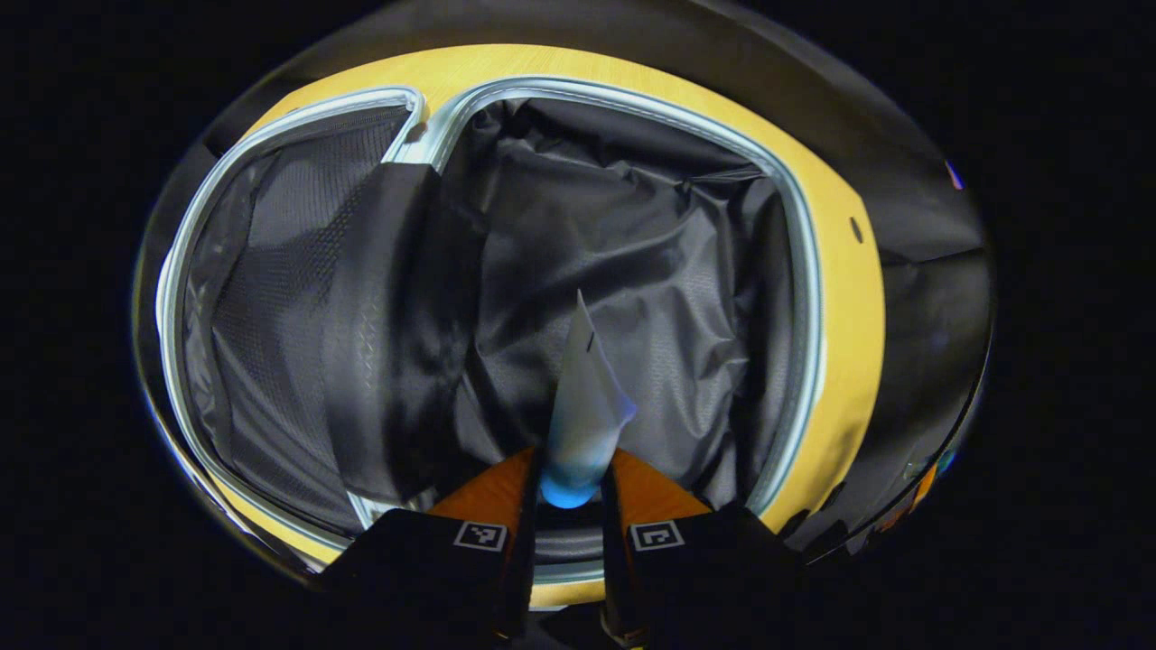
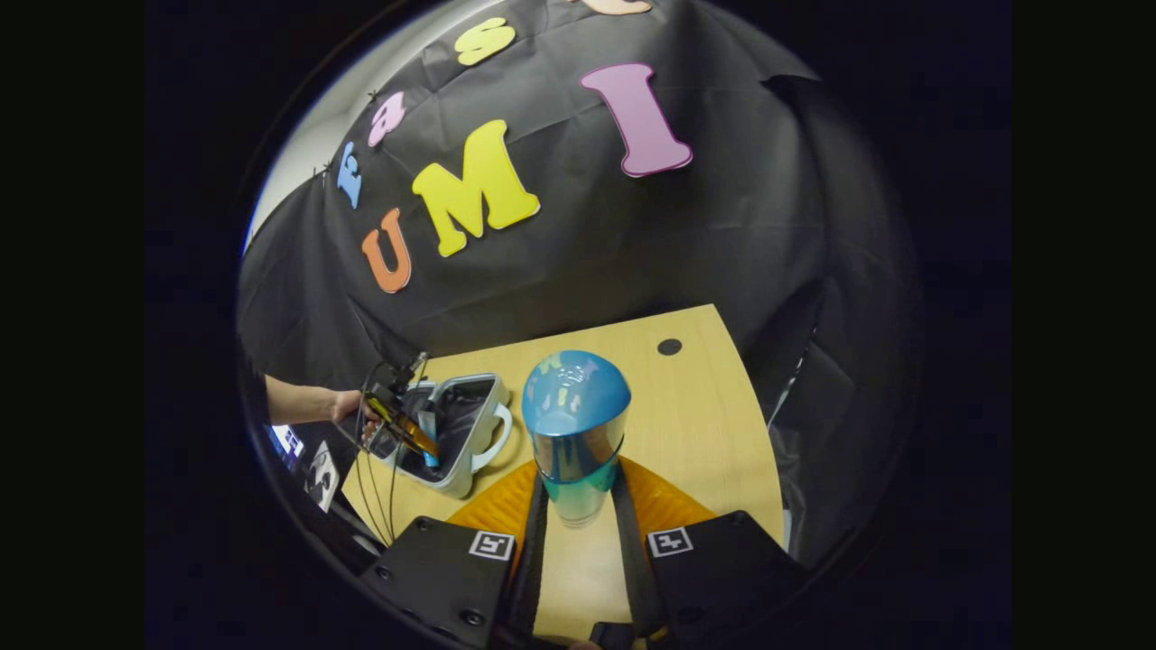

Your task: First open the suitcase, pack the skin care products into it, and then close the suitcase.

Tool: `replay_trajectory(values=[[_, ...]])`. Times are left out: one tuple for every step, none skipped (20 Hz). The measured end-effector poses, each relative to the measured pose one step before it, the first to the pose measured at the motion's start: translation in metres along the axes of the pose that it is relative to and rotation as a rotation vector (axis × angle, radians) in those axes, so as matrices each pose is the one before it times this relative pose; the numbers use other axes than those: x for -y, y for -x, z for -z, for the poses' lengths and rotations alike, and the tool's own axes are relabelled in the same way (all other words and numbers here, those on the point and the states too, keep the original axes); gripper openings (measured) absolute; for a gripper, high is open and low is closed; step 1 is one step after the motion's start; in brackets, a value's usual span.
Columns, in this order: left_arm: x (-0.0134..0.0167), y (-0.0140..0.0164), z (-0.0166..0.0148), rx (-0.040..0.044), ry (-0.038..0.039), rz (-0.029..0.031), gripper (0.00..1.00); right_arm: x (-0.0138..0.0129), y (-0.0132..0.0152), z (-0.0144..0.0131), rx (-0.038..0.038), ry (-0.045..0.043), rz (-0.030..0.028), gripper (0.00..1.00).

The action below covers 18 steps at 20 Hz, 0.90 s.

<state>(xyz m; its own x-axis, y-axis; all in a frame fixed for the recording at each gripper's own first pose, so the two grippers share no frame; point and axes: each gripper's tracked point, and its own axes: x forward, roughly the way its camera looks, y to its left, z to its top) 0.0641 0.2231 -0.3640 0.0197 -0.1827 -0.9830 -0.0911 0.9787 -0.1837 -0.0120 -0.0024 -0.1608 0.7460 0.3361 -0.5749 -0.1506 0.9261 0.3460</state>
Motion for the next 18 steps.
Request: replay_trajectory(values=[[-0.00003, -0.00075, -0.00215, -0.01122, -0.00048, -0.00601, 0.35, 0.00121, 0.00364, -0.00128, 0.00707, -0.00537, 0.00350, 0.36], [-0.00033, -0.00002, -0.00088, -0.01633, -0.00068, -0.00530, 0.35, 0.00272, 0.00640, -0.00710, 0.00569, -0.00790, 0.00184, 0.37], [0.00017, -0.00102, 0.00140, -0.02461, 0.00255, -0.00663, 0.35, 0.00015, 0.00158, -0.00006, 0.00274, -0.01166, -0.00283, 0.37], [-0.00084, -0.00109, -0.00070, -0.02201, 0.00452, -0.00814, 0.35, -0.00035, 0.00296, -0.00027, -0.00035, -0.01005, -0.00542, 0.36], [-0.00009, -0.00007, -0.00072, -0.01925, 0.00461, -0.00616, 0.35, -0.00027, 0.00128, 0.00101, 0.00152, -0.00240, -0.00216, 0.36], [0.00031, -0.00075, 0.00039, -0.02065, -0.00058, -0.00569, 0.35, 0.00008, 0.00102, -0.00050, 0.00227, 0.00393, -0.00011, 0.36], [0.00044, -0.00028, 0.00128, -0.02122, -0.00935, -0.00508, 0.35, 0.00037, 0.00049, 0.00038, 0.00313, 0.00563, 0.00111, 0.37], [0.00073, -0.00153, 0.00275, -0.02129, -0.00638, -0.00344, 0.35, -0.00030, 0.00105, -0.00052, 0.00238, 0.00362, -0.00066, 0.37], [0.00120, -0.00119, 0.00159, -0.01526, 0.00127, -0.00101, 0.36, -0.00044, 0.00079, 0.00003, 0.00137, 0.00350, -0.00015, 0.37], [0.00165, -0.00313, 0.00172, -0.01020, 0.00779, -0.00129, 0.38, 0.00048, 0.00100, 0.00033, -0.00114, 0.00296, 0.00149, 0.37], [0.00168, -0.00108, 0.00024, -0.00147, 0.00523, 0.00073, 0.38, 0.00134, 0.00252, 0.00050, -0.00098, 0.00425, 0.00120, 0.37], [0.00076, -0.00059, -0.00136, 0.00100, 0.00049, 0.00224, 0.40, 0.00035, 0.00230, -0.00003, -0.00029, 0.00526, 0.00282, 0.37], [0.00208, -0.00045, -0.00074, 0.00566, -0.00246, 0.00602, 0.48, 0.00021, 0.00167, 0.00067, -0.00081, 0.00426, 0.00075, 0.37], [0.00177, 0.00018, -0.00005, 0.00357, -0.00428, 0.00530, 0.43, -0.00045, 0.00178, 0.00038, -0.00095, 0.00495, -0.00088, 0.37], [0.00034, 0.00065, 0.00057, 0.00251, -0.00167, 0.00108, 0.44, -0.00103, 0.00072, -0.00001, -0.00139, 0.00564, -0.00159, 0.36], [0.00128, 0.00093, 0.00031, 0.00532, 0.00209, 0.00674, 0.51, -0.00154, -0.00031, 0.00063, -0.00361, 0.00682, -0.00290, 0.36], [0.00087, 0.00143, 0.00013, 0.01090, 0.00745, 0.00370, 0.56, -0.00292, 0.00052, 0.00012, -0.00378, 0.00641, -0.00581, 0.36], [-0.00053, 0.00249, -0.00014, 0.01205, 0.00209, 0.00133, 0.68, -0.00475, -0.00078, -0.00040, -0.00193, 0.00749, -0.01121, 0.36]])
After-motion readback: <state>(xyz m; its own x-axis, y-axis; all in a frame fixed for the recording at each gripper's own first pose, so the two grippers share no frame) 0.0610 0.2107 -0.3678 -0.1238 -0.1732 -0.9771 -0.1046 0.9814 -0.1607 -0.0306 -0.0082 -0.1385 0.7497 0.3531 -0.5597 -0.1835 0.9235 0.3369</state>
